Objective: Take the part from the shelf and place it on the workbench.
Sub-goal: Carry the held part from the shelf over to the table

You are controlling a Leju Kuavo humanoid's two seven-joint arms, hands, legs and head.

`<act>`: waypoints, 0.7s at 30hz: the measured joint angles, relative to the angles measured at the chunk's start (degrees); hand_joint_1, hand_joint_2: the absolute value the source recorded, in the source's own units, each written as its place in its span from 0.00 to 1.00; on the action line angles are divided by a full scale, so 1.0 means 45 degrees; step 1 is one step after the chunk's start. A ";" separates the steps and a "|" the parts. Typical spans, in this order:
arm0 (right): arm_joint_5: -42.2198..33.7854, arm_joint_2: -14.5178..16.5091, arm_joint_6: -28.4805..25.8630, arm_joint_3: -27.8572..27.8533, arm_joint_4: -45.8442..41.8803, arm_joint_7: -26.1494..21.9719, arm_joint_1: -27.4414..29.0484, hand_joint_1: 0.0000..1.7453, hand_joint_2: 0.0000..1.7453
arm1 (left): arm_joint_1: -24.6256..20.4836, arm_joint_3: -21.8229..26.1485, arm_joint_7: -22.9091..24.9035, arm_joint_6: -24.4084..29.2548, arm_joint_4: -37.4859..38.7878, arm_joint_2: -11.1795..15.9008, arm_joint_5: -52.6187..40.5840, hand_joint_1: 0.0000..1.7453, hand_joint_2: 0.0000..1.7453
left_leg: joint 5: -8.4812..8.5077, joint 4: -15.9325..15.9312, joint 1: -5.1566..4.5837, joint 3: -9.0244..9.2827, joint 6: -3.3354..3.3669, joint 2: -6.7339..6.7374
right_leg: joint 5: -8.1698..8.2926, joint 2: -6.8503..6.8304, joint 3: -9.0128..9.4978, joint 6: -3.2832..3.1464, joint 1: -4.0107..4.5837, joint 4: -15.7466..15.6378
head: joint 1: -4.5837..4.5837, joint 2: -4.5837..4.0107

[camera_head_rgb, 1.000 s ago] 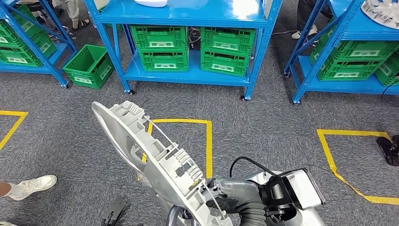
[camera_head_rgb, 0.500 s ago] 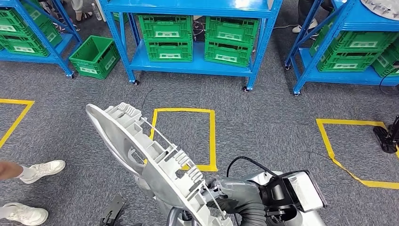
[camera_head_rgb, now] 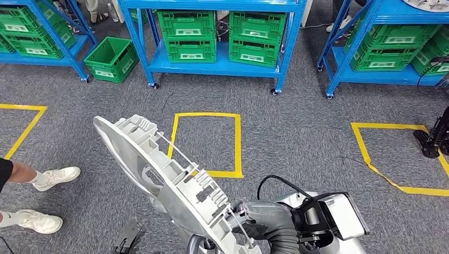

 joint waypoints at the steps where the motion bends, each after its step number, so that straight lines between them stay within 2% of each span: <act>1: 0.0015 0.0005 0.0015 0.0004 0.0000 -0.0007 -0.0003 1.00 1.00 | -0.0006 0.0023 -0.0006 0.0001 -0.0001 0.0007 0.0001 0.00 1.00 | -0.0280 -0.0663 -0.0046 0.0402 0.0110 0.0004 | 0.0093 -0.0014 -0.0035 0.0075 0.0015 0.0004 | 0.0002 0.0000; 2: 0.0024 0.0014 0.0029 0.0008 0.0000 -0.0014 -0.0007 1.00 1.00 | 0.0000 0.0045 -0.0011 0.0002 0.0000 0.0021 0.0002 0.00 1.00 | -0.0410 -0.1030 -0.0099 0.0557 0.0229 0.0016 | 0.0196 -0.0028 -0.0051 0.0158 0.0027 -0.0026 | 0.0008 0.0000; 4: 0.0028 0.0030 0.0050 0.0017 0.0000 -0.0027 -0.0010 1.00 1.00 | 0.0012 0.0073 -0.0014 0.0001 0.0004 0.0028 0.0004 0.00 1.00 | -0.0171 -0.1159 -0.0099 0.0399 0.0465 0.0064 | 0.0287 -0.0031 -0.0171 0.0274 0.0016 0.0011 | 0.0010 0.0000; 5: 0.0028 0.0034 0.0055 0.0018 0.0000 -0.0030 -0.0008 1.00 1.00 | 0.0011 0.0086 -0.0013 0.0000 0.0004 0.0028 0.0004 0.00 1.00 | -0.0005 -0.1212 -0.0078 0.0305 0.0572 0.0095 | 0.0119 -0.0009 -0.0350 0.0271 0.0006 0.0273 | 0.0022 0.0000; 6: 0.0028 0.0032 0.0057 0.0019 0.0000 -0.0030 -0.0004 1.00 1.00 | 0.0011 0.0102 -0.0013 -0.0001 0.0002 0.0019 0.0004 0.00 1.00 | 0.0167 -0.1256 -0.0050 0.0207 0.0647 0.0122 | -0.0221 0.0015 -0.0624 0.0235 -0.0012 0.0825 | 0.0034 0.0000; 8: 0.0028 0.0018 0.0061 0.0022 0.0000 -0.0030 0.0010 1.00 1.00 | 0.0022 0.0133 -0.0017 -0.0002 0.0001 0.0010 0.0004 0.00 1.00 | 0.0430 -0.1238 -0.0060 -0.0063 0.0710 0.0146 | -0.1209 0.0051 -0.1331 0.0161 -0.0078 0.2653 | 0.0052 0.0000; 9: 0.0028 0.0009 0.0062 0.0024 0.0000 -0.0030 0.0019 1.00 1.00 | 0.0036 0.0145 -0.0017 -0.0002 0.0002 0.0008 0.0004 0.00 1.00 | 0.0536 -0.1221 -0.0065 -0.0189 0.0699 0.0148 | -0.1583 0.0055 -0.1578 0.0195 -0.0108 0.3490 | 0.0052 0.0000; 10: 0.0029 -0.0006 0.0062 0.0025 0.0000 -0.0030 0.0025 1.00 1.00 | 0.0044 0.0150 -0.0017 -0.0002 0.0004 0.0005 0.0004 0.00 1.00 | 0.0627 -0.1200 -0.0069 -0.0321 0.0679 0.0148 | -0.1786 0.0056 -0.1601 0.0276 -0.0142 0.3912 | 0.0051 0.0000; 11: 0.0030 -0.0021 0.0062 0.0027 0.0000 -0.0030 0.0029 1.00 1.00 | 0.0050 0.0153 -0.0016 -0.0002 0.0005 0.0000 0.0004 0.00 1.00 | 0.0697 -0.1176 -0.0068 -0.0428 0.0649 0.0145 | -0.1782 0.0056 -0.1324 0.0394 -0.0178 0.3742 | 0.0052 0.0000; 12: 0.0032 -0.0032 0.0063 0.0029 0.0000 -0.0030 0.0026 1.00 1.00 | 0.0052 0.0156 -0.0015 -0.0002 0.0004 -0.0008 0.0004 0.00 1.00 | 0.0746 -0.1136 -0.0066 -0.0513 0.0617 0.0139 | -0.1610 0.0054 -0.0762 0.0527 -0.0221 0.2997 | 0.0053 0.0000; 13: 0.0033 -0.0036 0.0064 0.0030 0.0000 -0.0030 0.0018 1.00 1.00 | 0.0052 0.0157 -0.0015 -0.0002 0.0002 -0.0018 0.0004 0.00 1.00 | 0.0775 -0.1071 -0.0064 -0.0585 0.0583 0.0134 | -0.1388 0.0052 -0.0043 0.0630 -0.0263 0.1912 | 0.0056 0.0000; 14: 0.0033 -0.0035 0.0067 0.0033 0.0000 -0.0030 0.0014 1.00 1.00 | 0.0051 0.0162 -0.0015 -0.0002 0.0002 -0.0024 0.0004 0.00 1.00 | 0.0790 -0.0999 -0.0085 -0.0658 0.0532 0.0129 | -0.1205 0.0058 0.0563 0.0657 -0.0265 0.0982 | 0.0052 0.0000; 15: 0.0032 -0.0034 0.0069 0.0035 0.0000 -0.0030 0.0007 1.00 1.00 | 0.0051 0.0168 -0.0016 -0.0002 0.0002 -0.0024 0.0004 0.00 1.00 | 0.0802 -0.0919 -0.0106 -0.0726 0.0478 0.0127 | -0.1072 0.0067 0.0950 0.0619 -0.0258 0.0330 | 0.0048 0.0000; 16: 0.0035 -0.0032 0.0070 0.0038 0.0000 -0.0029 0.0003 1.00 1.00 | 0.0051 0.0173 -0.0017 -0.0004 0.0004 -0.0026 0.0004 0.00 1.00 | 0.0825 -0.0860 -0.0122 -0.0788 0.0409 0.0129 | -0.1019 0.0080 0.1092 0.0541 -0.0234 0.0051 | 0.0042 0.0000; 19: 0.0071 -0.0025 0.0068 0.0046 0.0000 -0.0028 -0.0005 1.00 1.00 | 0.0067 0.0188 -0.0023 -0.0004 0.0001 -0.0036 -0.0034 0.00 1.00 | 0.0896 -0.0787 -0.0086 -0.0915 0.0180 0.0127 | -0.0873 0.0101 0.0961 0.0269 -0.0223 0.0056 | 0.0041 0.0000; 20: 0.0092 -0.0021 0.0063 0.0047 -0.0001 -0.0029 -0.0009 1.00 1.00 | 0.0072 0.0201 -0.0024 -0.0002 0.0000 -0.0035 -0.0059 0.00 1.00 | 0.0748 -0.0608 -0.0058 -0.1000 0.0111 0.0115 | -0.0813 0.0099 0.0938 0.0168 -0.0253 0.0041 | 0.0035 0.0000; 21: 0.0114 -0.0014 0.0056 0.0047 -0.0002 -0.0030 -0.0012 1.00 1.00 | 0.0073 0.0218 -0.0024 -0.0002 0.0000 -0.0029 -0.0091 0.00 1.00 | 0.0447 -0.0196 -0.0035 -0.1172 0.0049 0.0098 | -0.0757 0.0096 0.0913 0.0074 -0.0289 0.0019 | 0.0027 0.0000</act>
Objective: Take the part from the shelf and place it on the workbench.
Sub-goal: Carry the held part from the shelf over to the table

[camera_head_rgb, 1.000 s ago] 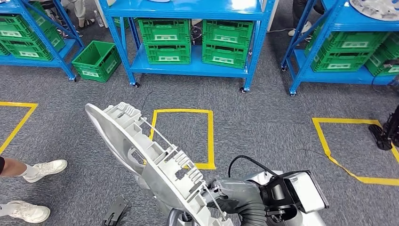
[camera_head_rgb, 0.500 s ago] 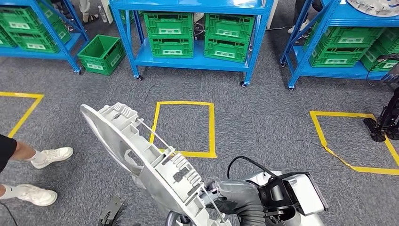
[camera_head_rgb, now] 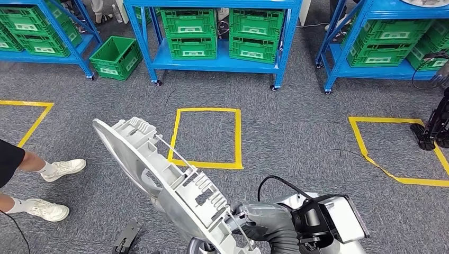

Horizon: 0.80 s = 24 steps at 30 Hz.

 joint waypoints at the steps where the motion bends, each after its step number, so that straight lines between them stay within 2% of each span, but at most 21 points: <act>1: 0.0021 0.0005 -0.0007 0.0000 -0.0001 -0.0001 0.0000 1.00 1.00 | 0.0002 0.0016 0.0000 0.0000 0.0000 0.0005 -0.0022 0.00 1.00 | -0.0450 0.0706 0.0023 -0.0290 -0.0065 -0.0016 | 0.0048 -0.0004 -0.0038 -0.0081 -0.0006 -0.0007 | -0.0010 0.0000; 3: 0.0051 0.0006 -0.0028 0.0002 -0.0002 -0.0007 0.0014 1.00 1.00 | 0.0026 0.0033 0.0000 -0.0002 0.0000 0.0007 -0.0051 0.00 1.00 | -0.1371 0.2512 0.0032 -0.1030 -0.0164 -0.0034 | 0.0129 -0.0007 -0.0152 -0.0182 0.0048 0.0000 | -0.0019 0.0000; 4: 0.0074 0.0005 -0.0045 0.0004 -0.0002 -0.0018 0.0022 1.00 1.00 | 0.0054 0.0039 0.0000 -0.0004 0.0000 0.0006 -0.0056 0.00 1.00 | -0.1619 0.3162 0.0033 -0.1278 -0.0185 -0.0035 | 0.0167 -0.0007 -0.0208 -0.0212 0.0078 0.0005 | -0.0019 0.0000; 5: 0.0103 0.0005 -0.0063 0.0006 -0.0002 -0.0034 0.0029 1.00 1.00 | 0.0089 0.0050 0.0000 -0.0004 0.0000 0.0005 -0.0051 0.00 1.00 | -0.1618 0.3337 0.0032 -0.1291 -0.0176 -0.0035 | 0.0197 -0.0002 -0.0250 -0.0214 0.0105 0.0009 | -0.0019 0.0000; 6: 0.0139 0.0006 -0.0080 0.0007 -0.0002 -0.0061 0.0032 1.00 1.00 | 0.0125 0.0075 -0.0002 0.0000 0.0000 0.0005 -0.0035 0.00 1.00 | -0.1382 0.2978 0.0031 -0.1032 -0.0139 -0.0036 | 0.0222 0.0006 -0.0274 -0.0208 0.0129 0.0012 | -0.0018 0.0000; 8: 0.0221 0.0023 -0.0109 0.0010 -0.0013 -0.0137 0.0033 1.00 1.00 | 0.0177 0.0165 -0.0022 0.0021 0.0000 0.0016 0.0000 0.00 1.00 | -0.0605 0.1167 0.0012 0.0020 0.0027 -0.0043 | 0.0270 0.0020 -0.0287 -0.0190 0.0172 0.0014 | -0.0017 0.0000; 9: 0.0261 0.0044 -0.0123 0.0011 -0.0025 -0.0182 0.0026 1.00 1.00 | 0.0193 0.0220 -0.0041 0.0035 0.0000 0.0028 0.0014 0.00 1.00 | -0.0336 0.0288 -0.0014 0.0501 0.0127 -0.0047 | 0.0297 0.0021 -0.0306 -0.0163 0.0227 0.0024 | -0.0012 0.0000; 10: 0.0302 0.0072 -0.0139 0.0012 -0.0043 -0.0232 0.0021 1.00 1.00 | 0.0212 0.0271 -0.0065 0.0055 0.0000 0.0041 0.0024 0.00 1.00 | -0.0196 -0.0292 -0.0049 0.0794 0.0218 -0.0051 | 0.0331 0.0017 -0.0343 -0.0124 0.0257 0.0032 | -0.0011 0.0000; 11: 0.0352 0.0102 -0.0151 0.0013 -0.0062 -0.0294 0.0016 1.00 1.00 | 0.0246 0.0321 -0.0091 0.0078 0.0000 0.0057 0.0040 0.00 1.00 | -0.0174 -0.0565 -0.0087 0.0903 0.0290 -0.0055 | 0.0367 0.0010 -0.0385 -0.0068 0.0273 0.0036 | -0.0010 0.0000; 13: 0.0475 0.0149 -0.0164 0.0013 -0.0099 -0.0442 0.0010 1.00 1.00 | 0.0353 0.0403 -0.0143 0.0112 -0.0001 0.0080 0.0075 0.00 1.00 | -0.0090 -0.0665 -0.0111 0.0875 0.0405 -0.0049 | 0.0441 0.0001 -0.0454 0.0069 0.0283 0.0017 | -0.0012 0.0000; 15: 0.0572 0.0176 -0.0164 0.0008 -0.0138 -0.0574 -0.0002 1.00 1.00 | 0.0430 0.0458 -0.0187 0.0124 -0.0007 0.0080 0.0095 0.00 1.00 | 0.0094 -0.0849 -0.0055 0.0879 0.0535 -0.0020 | 0.0259 0.0003 -0.0664 0.0131 0.0289 0.0323 | 0.0000 0.0000; 16: 0.0589 0.0182 -0.0164 0.0006 -0.0155 -0.0617 -0.0011 1.00 1.00 | 0.0444 0.0480 -0.0200 0.0125 -0.0011 0.0071 0.0095 0.00 1.00 | 0.0183 -0.0935 -0.0020 0.0865 0.0589 -0.0005 | -0.0020 0.0005 -0.0922 0.0113 0.0281 0.0840 | 0.0007 0.0000; 18: 0.0598 0.0180 -0.0164 0.0005 -0.0170 -0.0661 -0.0014 1.00 1.00 | 0.0471 0.0532 -0.0206 0.0126 -0.0015 0.0041 0.0095 0.00 1.00 | 0.0273 -0.0949 -0.0017 0.0742 0.0636 0.0008 | -0.0819 0.0008 -0.1714 0.0068 0.0214 0.2604 | 0.0015 0.0000; 19: 0.0602 0.0178 -0.0164 0.0005 -0.0172 -0.0665 -0.0002 1.00 1.00 | 0.0492 0.0555 -0.0206 0.0125 -0.0015 0.0030 0.0095 0.00 1.00 | 0.0303 -0.0939 -0.0020 0.0679 0.0627 0.0011 | -0.1116 0.0007 -0.2055 0.0104 0.0177 0.3413 | 0.0013 0.0000; 20: 0.0607 0.0176 -0.0164 0.0005 -0.0172 -0.0665 0.0008 1.00 1.00 | 0.0515 0.0570 -0.0206 0.0124 -0.0015 0.0019 0.0095 0.00 1.00 | 0.0329 -0.0924 -0.0020 0.0628 0.0613 0.0011 | -0.1250 0.0006 -0.2203 0.0188 0.0137 0.3849 | 0.0013 0.0000; 21: 0.0612 0.0175 -0.0164 0.0005 -0.0172 -0.0667 0.0015 1.00 1.00 | 0.0536 0.0576 -0.0206 0.0123 -0.0015 0.0011 0.0095 0.00 1.00 | 0.0347 -0.0899 -0.0018 0.0591 0.0595 0.0009 | -0.1174 0.0004 -0.2068 0.0316 0.0092 0.3730 | 0.0013 0.0000; 22: 0.0636 0.0176 -0.0163 0.0005 -0.0174 -0.0686 0.0014 1.00 1.00 | 0.0551 0.0577 -0.0207 0.0120 -0.0015 0.0000 0.0095 0.00 1.00 | 0.0349 -0.0858 -0.0013 0.0568 0.0573 0.0001 | -0.0918 0.0002 -0.1646 0.0461 0.0041 0.3043 | 0.0015 0.0000; 23: 0.0699 0.0177 -0.0149 0.0004 -0.0175 -0.0734 0.0007 1.00 1.00 | 0.0561 0.0580 -0.0207 0.0118 -0.0015 -0.0011 0.0095 0.00 1.00 | 0.0334 -0.0795 -0.0012 0.0543 0.0538 -0.0009 | -0.0611 -0.0005 -0.1076 0.0587 -0.0008 0.2055 | 0.0017 0.0000; 24: 0.0810 0.0181 -0.0131 0.0002 -0.0176 -0.0833 -0.0001 1.00 1.00 | 0.0565 0.0589 -0.0209 0.0115 -0.0015 -0.0021 0.0095 0.00 1.00 | 0.0307 -0.0713 -0.0039 0.0488 0.0478 -0.0025 | -0.0370 0.0003 -0.0550 0.0629 -0.0019 0.1156 | 0.0015 0.0000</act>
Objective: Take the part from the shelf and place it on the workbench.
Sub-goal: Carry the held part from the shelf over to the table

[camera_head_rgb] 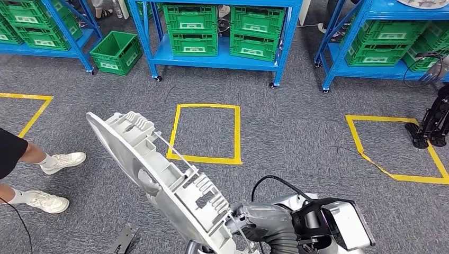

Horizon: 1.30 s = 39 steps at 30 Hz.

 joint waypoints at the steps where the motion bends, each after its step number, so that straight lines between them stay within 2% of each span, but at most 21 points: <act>1: 0.0147 0.0002 0.0019 -0.0004 -0.0002 -0.0147 -0.0009 1.00 1.00 | 0.0003 0.0011 -0.0005 -0.0004 0.0000 -0.0005 0.0000 0.00 1.00 | -0.0014 0.0072 -0.0023 -0.0057 -0.0076 -0.0022 | 0.0158 0.0008 0.0342 -0.0030 0.0001 -0.0638 | -0.0006 0.0000; 4: 0.0546 0.0005 0.0045 -0.0012 -0.0009 -0.0633 -0.0047 1.00 1.00 | 0.0038 0.0048 -0.0019 -0.0005 0.0000 -0.0009 0.0000 0.00 1.00 | 0.0049 0.0148 -0.0011 -0.0194 -0.0311 -0.0086 | 0.0267 0.0012 0.0423 -0.0308 0.0063 -0.0960 | -0.0018 0.0000; 6: 0.0670 0.0017 0.0045 -0.0008 -0.0012 -0.0795 -0.0103 1.00 1.00 | 0.0068 0.0076 -0.0024 0.0000 0.0000 -0.0011 0.0000 0.00 1.00 | -0.0132 0.0394 0.0059 -0.0323 -0.0433 -0.0099 | 0.0330 -0.0045 0.0405 -0.0453 0.0024 -0.0986 | -0.0025 0.0000; 8: 0.0723 0.0035 0.0042 -0.0004 -0.0015 -0.0848 -0.0145 1.00 1.00 | 0.0076 0.0102 -0.0024 0.0010 0.0000 -0.0011 0.0000 0.00 1.00 | -0.0836 0.1539 0.0107 -0.0819 -0.0550 -0.0090 | 0.0362 -0.0153 0.0396 -0.0591 0.0001 -0.1008 | -0.0045 0.0000; 10: 0.0779 0.0040 0.0036 0.0004 -0.0016 -0.0887 -0.0156 1.00 1.00 | 0.0084 0.0112 -0.0024 0.0024 0.0000 -0.0018 -0.0007 0.00 1.00 | -0.1624 0.3278 0.0121 -0.1588 -0.0634 -0.0083 | 0.0362 -0.0290 0.0372 -0.0656 0.0060 -0.1003 | -0.0053 0.0000; 12: 0.0850 0.0038 0.0032 0.0008 -0.0015 -0.0944 -0.0160 1.00 1.00 | 0.0101 0.0112 -0.0024 0.0039 0.0000 -0.0033 -0.0041 0.00 1.00 | -0.1680 0.3890 0.0123 -0.1830 -0.0621 -0.0076 | 0.0361 -0.0446 0.0369 -0.0660 0.0121 -0.0998 | -0.0053 0.0000; 13: 0.0881 0.0039 0.0030 0.0010 -0.0015 -0.0973 -0.0169 1.00 1.00 | 0.0105 0.0114 -0.0024 0.0049 0.0000 -0.0038 -0.0060 0.00 1.00 | -0.1372 0.3443 0.0118 -0.1579 -0.0570 -0.0050 | 0.0360 -0.0530 0.0378 -0.0660 0.0150 -0.0998 | -0.0055 0.0000; 15: 0.0921 0.0041 0.0030 0.0012 -0.0021 -0.1015 -0.0198 1.00 1.00 | 0.0090 0.0127 -0.0024 0.0067 -0.0006 -0.0034 -0.0085 0.00 1.00 | -0.0614 0.1648 0.0057 -0.0616 -0.0379 0.0291 | 0.0358 -0.0692 0.0406 -0.0655 0.0211 -0.0998 | -0.0053 0.0000; 17: 0.0943 0.0039 0.0030 0.0015 -0.0028 -0.1035 -0.0229 1.00 1.00 | 0.0052 0.0151 -0.0023 0.0074 -0.0032 -0.0033 -0.0123 0.00 1.00 | -0.0294 0.0456 -0.0068 -0.0038 -0.0195 0.0647 | 0.0357 -0.0860 0.0385 -0.0641 0.0307 -0.0990 | -0.0049 0.0000; 18: 0.0965 0.0038 0.0030 0.0017 -0.0030 -0.1055 -0.0240 1.00 1.00 | 0.0040 0.0164 -0.0021 0.0074 -0.0046 -0.0026 -0.0151 0.00 1.00 | -0.0311 0.0303 -0.0131 -0.0009 -0.0136 0.0698 | 0.0363 -0.0960 0.0369 -0.0625 0.0335 -0.0991 | -0.0047 0.0000; 20: 0.1028 0.0036 0.0030 0.0022 -0.0035 -0.1129 -0.0266 1.00 1.00 | 0.0047 0.0177 -0.0008 0.0063 -0.0064 -0.0016 -0.0211 0.00 1.00 | -0.0193 0.0190 -0.0133 -0.0048 -0.0043 0.0450 | 0.0356 -0.1101 0.0328 -0.0555 0.0344 -0.0976 | -0.0049 0.0000; 22: 0.1069 0.0024 0.0033 0.0018 -0.0046 -0.1206 -0.0284 1.00 1.00 | 0.0032 0.0182 0.0005 0.0043 -0.0079 -0.0022 -0.0242 0.00 1.00 | -0.0019 0.0013 -0.0059 -0.0022 0.0083 0.0211 | 0.0067 -0.0767 0.0091 -0.0524 0.0313 -0.0514 | -0.0035 0.0000; 25: 0.1090 -0.0012 0.0035 0.0012 -0.0055 -0.1253 -0.0270 1.00 1.00 | -0.0013 0.0185 0.0010 0.0030 -0.0097 -0.0054 -0.0265 0.00 1.00 | 0.0115 -0.0049 -0.0031 -0.0112 0.0185 -0.0188 | -0.0989 -0.0135 -0.1023 -0.0608 0.0225 0.1916 | -0.0010 0.0000; 26: 0.1097 -0.0027 0.0035 0.0012 -0.0055 -0.1251 -0.0263 1.00 1.00 | -0.0004 0.0185 0.0011 0.0030 -0.0097 -0.0063 -0.0267 0.00 1.00 | 0.0133 -0.0042 -0.0033 -0.0141 0.0181 -0.0340 | -0.1196 -0.0088 -0.1328 -0.0571 0.0200 0.2581 | -0.0008 0.0000; 27: 0.1103 -0.0041 0.0035 0.0012 -0.0055 -0.1250 -0.0260 1.00 1.00 | 0.0010 0.0183 0.0012 0.0030 -0.0097 -0.0069 -0.0267 0.00 1.00 | 0.0147 -0.0032 -0.0031 -0.0158 0.0167 -0.0491 | -0.1196 -0.0073 -0.1402 -0.0480 0.0172 0.2763 | -0.0008 0.0000; 29: 0.1108 -0.0059 0.0038 0.0012 -0.0055 -0.1250 -0.0261 1.00 1.00 | 0.0022 0.0183 0.0015 0.0029 -0.0097 -0.0084 -0.0268 0.00 1.00 | 0.0156 0.0017 -0.0020 -0.0166 0.0126 -0.0826 | -0.0633 0.0025 -0.0798 -0.0206 0.0086 0.1569 | -0.0007 0.0000; 31: 0.1123 -0.0068 0.0042 0.0016 -0.0057 -0.1251 -0.0270 1.00 1.00 | 0.0017 0.0185 0.0015 0.0020 -0.0097 -0.0100 -0.0287 0.00 1.00 | 0.0133 0.0133 -0.0032 -0.0245 0.0031 -0.1135 | -0.0020 0.0453 0.0070 -0.0084 -0.0012 -0.0201 | -0.0006 0.0000; 33: 0.1153 -0.0079 0.0047 0.0018 -0.0071 -0.1260 -0.0276 1.00 1.00 | 0.0037 0.0189 0.0016 -0.0004 -0.0097 -0.0096 -0.0330 0.00 1.00 | 0.0142 0.0226 -0.0043 -0.0396 -0.0115 -0.1350 | 0.0175 0.0684 0.0356 -0.0205 -0.0001 -0.0845 | -0.0013 0.0000; 35: 0.1197 -0.0079 0.0050 0.0017 -0.0094 -0.1272 -0.0278 1.00 1.00 | 0.0087 0.0192 0.0026 -0.0035 -0.0097 -0.0086 -0.0398 0.00 1.00 | 0.0170 0.0252 -0.0001 -0.0500 -0.0253 -0.1466 | 0.0238 0.0477 0.0329 -0.0367 0.0027 -0.0849 | -0.0021 0.0000; 37: 0.1253 -0.0069 0.0050 0.0017 -0.0136 -0.1284 -0.0276 1.00 1.00 | 0.0104 0.0191 0.0050 -0.0047 -0.0097 -0.0085 -0.0472 0.00 1.00 | -0.0075 0.0634 0.0024 -0.0696 -0.0398 -0.1043 | 0.0274 0.0253 0.0354 -0.0535 -0.0013 -0.0901 | -0.0049 0.0000; 39: 0.1311 -0.0064 0.0050 0.0015 -0.0185 -0.1300 -0.0271 1.00 1.00 | 0.0064 0.0197 0.0103 -0.0021 -0.0097 -0.0078 -0.0546 0.00 1.00 | -0.0794 0.1960 0.0058 -0.1316 -0.0548 -0.0403 | 0.0258 -0.0011 0.0376 -0.0690 0.0008 -0.0922 | -0.0090 0.0000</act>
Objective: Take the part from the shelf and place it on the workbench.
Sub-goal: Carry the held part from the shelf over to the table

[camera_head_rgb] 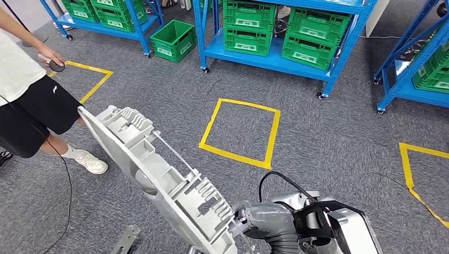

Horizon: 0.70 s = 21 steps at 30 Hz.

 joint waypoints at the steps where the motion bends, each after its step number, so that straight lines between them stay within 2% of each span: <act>1: 0.0025 -0.0001 0.0000 0.0000 -0.0013 -0.0006 0.0004 1.00 1.00 | -0.0016 0.0004 0.0040 0.0017 0.0000 0.0002 -0.0038 0.00 1.00 | -0.0394 0.0886 0.0039 -0.0427 -0.0063 0.0148 | -0.0019 -0.0142 0.0001 -0.0051 0.0030 0.0002 | -0.0013 0.0000; 2: 0.0050 -0.0002 0.0000 0.0000 -0.0019 -0.0008 0.0007 1.00 1.00 | -0.0014 0.0005 0.0088 0.0035 0.0000 0.0000 -0.0078 0.00 1.00 | -0.0652 0.1620 0.0073 -0.0781 -0.0107 0.0212 | -0.0030 -0.0282 0.0001 -0.0073 0.0054 0.0004 | -0.0013 0.0000; 3: 0.0069 -0.0004 0.0000 0.0001 -0.0022 -0.0008 0.0010 1.00 1.00 | -0.0003 0.0004 0.0136 0.0062 0.0000 -0.0004 -0.0124 0.00 1.00 | -0.0690 0.1973 0.0097 -0.0954 -0.0134 0.0249 | -0.0040 -0.0425 0.0004 -0.0083 0.0069 0.0006 | -0.0015 0.0000; 4: 0.0083 -0.0004 0.0000 0.0002 -0.0024 -0.0008 0.0010 1.00 1.00 | 0.0008 0.0004 0.0190 0.0101 0.0000 -0.0005 -0.0162 0.00 1.00 | -0.0484 0.1800 0.0111 -0.0861 -0.0136 0.0294 | -0.0050 -0.0561 0.0014 -0.0090 0.0078 0.0007 | -0.0015 0.0000; 5: 0.0090 -0.0002 0.0000 0.0002 -0.0028 -0.0008 0.0005 1.00 1.00 | 0.0012 0.0004 0.0233 0.0147 0.0000 -0.0001 -0.0198 0.00 1.00 | -0.0101 0.1130 0.0110 -0.0509 -0.0105 0.0395 | -0.0064 -0.0695 0.0032 -0.0088 0.0087 0.0007 | -0.0015 0.0000; 7: 0.0095 -0.0001 0.0000 0.0002 -0.0047 -0.0002 -0.0006 1.00 1.00 | -0.0012 0.0006 0.0304 0.0249 -0.0001 0.0020 -0.0269 0.00 1.00 | 0.0616 -0.0675 0.0021 0.0450 0.0037 0.0906 | -0.0102 -0.0933 0.0069 -0.0050 0.0156 0.0014 | -0.0013 0.0000; 8: 0.0095 -0.0001 -0.0002 0.0002 -0.0056 0.0002 -0.0012 1.00 1.00 | -0.0030 0.0006 0.0326 0.0289 -0.0002 0.0028 -0.0298 0.00 1.00 | 0.0783 -0.1277 -0.0046 0.0752 0.0120 0.1113 | -0.0124 -0.1044 0.0074 -0.0015 0.0201 0.0016 | -0.0007 0.0000; 9: 0.0095 -0.0001 -0.0007 0.0005 -0.0063 0.0007 -0.0015 1.00 1.00 | -0.0037 0.0006 0.0346 0.0329 -0.0002 0.0035 -0.0326 0.00 1.00 | 0.0817 -0.1564 -0.0111 0.0874 0.0185 0.1230 | -0.0145 -0.1157 0.0076 0.0027 0.0240 0.0017 | -0.0006 0.0000; 11: 0.0097 0.0007 -0.0024 0.0010 -0.0072 0.0013 -0.0020 1.00 1.00 | -0.0004 0.0011 0.0368 0.0385 -0.0001 0.0051 -0.0344 0.00 1.00 | 0.0824 -0.1663 -0.0175 0.0840 0.0297 0.1000 | -0.0171 -0.1413 0.0114 0.0145 0.0268 -0.0033 | -0.0004 0.0000; 12: 0.0102 0.0012 -0.0034 0.0011 -0.0086 0.0016 -0.0021 1.00 1.00 | 0.0031 0.0013 0.0376 0.0402 -0.0001 0.0057 -0.0348 0.00 1.00 | 0.0880 -0.1751 -0.0148 0.0877 0.0356 0.0857 | -0.0212 -0.1398 0.0121 0.0206 0.0254 -0.0017 | -0.0004 0.0000; 13: 0.0108 0.0014 -0.0041 0.0011 -0.0106 0.0016 -0.0020 1.00 1.00 | 0.0050 0.0016 0.0380 0.0413 -0.0005 0.0055 -0.0348 0.00 1.00 | 0.0952 -0.1851 -0.0112 0.0924 0.0432 0.0705 | -0.0325 -0.1184 0.0051 0.0238 0.0231 0.0151 | 0.0002 0.0000; 14: 0.0113 0.0011 -0.0047 0.0011 -0.0126 0.0010 -0.0014 1.00 1.00 | 0.0049 0.0018 0.0380 0.0420 -0.0011 0.0045 -0.0347 0.00 1.00 | 0.1025 -0.1944 -0.0071 0.0972 0.0499 0.0554 | -0.0553 -0.0864 -0.0148 0.0228 0.0209 0.0591 | 0.0018 0.0000; 16: 0.0130 -0.0012 -0.0053 0.0016 -0.0147 -0.0007 0.0006 1.00 1.00 | 0.0038 0.0030 0.0378 0.0442 -0.0024 0.0012 -0.0347 0.00 1.00 | 0.1093 -0.2002 -0.0032 0.0983 0.0567 0.0245 | -0.1215 -0.0216 -0.0921 0.0141 0.0158 0.2186 | 0.0050 0.0000; 17: 0.0140 -0.0030 -0.0057 0.0021 -0.0148 -0.0013 0.0023 1.00 1.00 | 0.0048 0.0044 0.0376 0.0458 -0.0027 0.0003 -0.0347 0.00 1.00 | 0.1098 -0.1996 -0.0034 0.0970 0.0573 0.0081 | -0.1512 -0.0105 -0.1359 0.0132 0.0152 0.3062 | 0.0063 0.0000; 18: 0.0149 -0.0049 -0.0063 0.0027 -0.0148 -0.0016 0.0041 1.00 1.00 | 0.0075 0.0060 0.0375 0.0469 -0.0028 -0.0008 -0.0347 0.00 1.00 | 0.1097 -0.1989 -0.0035 0.0966 0.0572 -0.0092 | -0.1648 -0.0066 -0.1671 0.0176 0.0141 0.3635 | 0.0066 0.0000; 19: 0.0156 -0.0064 -0.0070 0.0032 -0.0147 -0.0017 0.0055 1.00 1.00 | 0.0108 0.0074 0.0377 0.0482 -0.0028 -0.0017 -0.0349 0.00 1.00 | 0.1096 -0.1979 -0.0034 0.0965 0.0568 -0.0265 | -0.1596 -0.0049 -0.1779 0.0269 0.0121 0.3767 | 0.0066 0.0000; 20: 0.0158 -0.0080 -0.0078 0.0036 -0.0147 -0.0023 0.0066 1.00 1.00 | 0.0142 0.0087 0.0375 0.0502 -0.0028 -0.0029 -0.0356 0.00 1.00 | 0.1092 -0.1961 -0.0029 0.0970 0.0557 -0.0450 | -0.1342 -0.0024 -0.1629 0.0403 0.0085 0.3360 | 0.0068 0.0000; 21: 0.0159 -0.0091 -0.0086 0.0039 -0.0148 -0.0035 0.0070 1.00 1.00 | 0.0166 0.0095 0.0375 0.0520 -0.0029 -0.0046 -0.0376 0.00 1.00 | 0.1079 -0.1929 -0.0024 0.0975 0.0532 -0.0630 | -0.0937 0.0061 -0.1240 0.0546 0.0034 0.2486 | 0.0068 0.0000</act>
